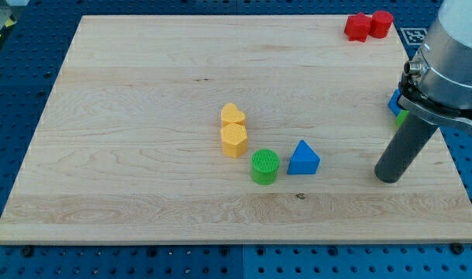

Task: Move the blue triangle left to the blue cube

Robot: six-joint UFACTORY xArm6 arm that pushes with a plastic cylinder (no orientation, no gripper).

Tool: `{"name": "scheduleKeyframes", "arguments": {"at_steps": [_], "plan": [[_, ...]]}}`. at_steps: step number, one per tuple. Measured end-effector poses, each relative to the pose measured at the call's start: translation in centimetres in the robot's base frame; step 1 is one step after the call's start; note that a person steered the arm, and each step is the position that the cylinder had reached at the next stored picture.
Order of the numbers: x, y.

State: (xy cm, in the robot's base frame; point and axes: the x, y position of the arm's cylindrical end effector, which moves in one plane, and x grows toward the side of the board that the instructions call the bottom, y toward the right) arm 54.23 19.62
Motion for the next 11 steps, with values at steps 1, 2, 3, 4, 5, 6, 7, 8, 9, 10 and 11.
{"name": "scheduleKeyframes", "arguments": {"at_steps": [1,2,3,4,5,6,7,8,9,10,11], "plan": [[0.0,-0.1],[1.5,-1.8],[2.1,-5.2],[1.4,-9.5],[0.6,-12.6],[-0.4,-13.9],[-1.0,-13.9],[-1.3,-12.6],[-1.3,-10.3],[-1.4,-8.5],[-1.5,-7.1]]}}
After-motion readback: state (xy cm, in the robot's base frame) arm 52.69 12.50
